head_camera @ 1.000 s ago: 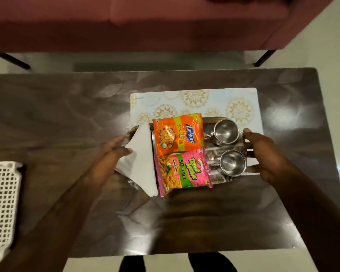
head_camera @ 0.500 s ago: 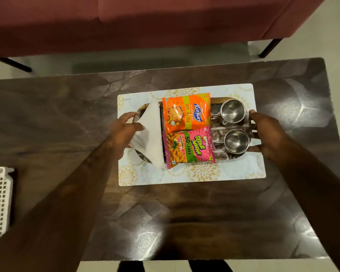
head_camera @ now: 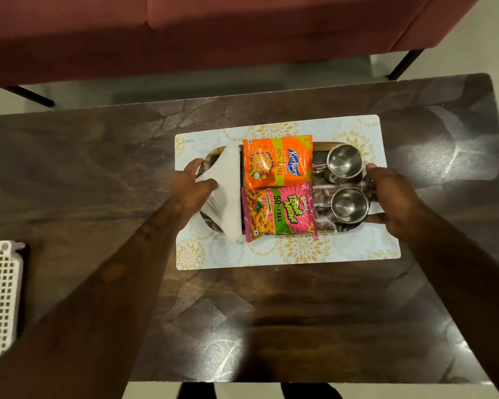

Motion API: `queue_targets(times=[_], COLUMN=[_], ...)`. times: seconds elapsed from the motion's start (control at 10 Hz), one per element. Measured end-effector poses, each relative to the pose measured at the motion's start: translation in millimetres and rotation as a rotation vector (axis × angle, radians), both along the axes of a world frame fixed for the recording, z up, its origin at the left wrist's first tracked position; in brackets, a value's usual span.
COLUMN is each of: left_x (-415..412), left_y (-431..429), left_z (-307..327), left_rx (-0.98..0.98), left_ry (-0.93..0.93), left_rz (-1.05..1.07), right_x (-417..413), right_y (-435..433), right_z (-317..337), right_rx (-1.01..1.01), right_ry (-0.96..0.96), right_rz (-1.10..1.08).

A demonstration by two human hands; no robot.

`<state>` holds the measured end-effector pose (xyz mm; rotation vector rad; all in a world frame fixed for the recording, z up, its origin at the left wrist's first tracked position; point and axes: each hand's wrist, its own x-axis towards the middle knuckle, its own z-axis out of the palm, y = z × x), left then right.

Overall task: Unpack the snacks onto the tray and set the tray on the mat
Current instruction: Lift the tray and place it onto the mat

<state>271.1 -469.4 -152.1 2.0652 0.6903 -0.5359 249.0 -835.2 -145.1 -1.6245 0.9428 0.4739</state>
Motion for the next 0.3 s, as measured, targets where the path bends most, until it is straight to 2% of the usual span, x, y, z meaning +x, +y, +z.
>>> queue_targets(times=[0.1,0.2,0.3], left_x=[-8.7,-26.8,-52.0], left_y=[-1.8,-1.6,-3.2], left_z=[7.7,43.8,72.0], left_rx=[0.127,0.329,0.497], left_ry=[0.003,-0.032,-0.110], left_rz=[-0.066,-0.253,-0.435], right_x=[-6.4,-17.5,-35.4], right_y=[-2.5,-6.2,-0.6], right_z=[-1.4,13.5,30.7], right_rx=[-0.060,-0.387,-0.595], right_ry=[0.013,-0.031,-0.165], right_rz=[0.070,0.301,0.492])
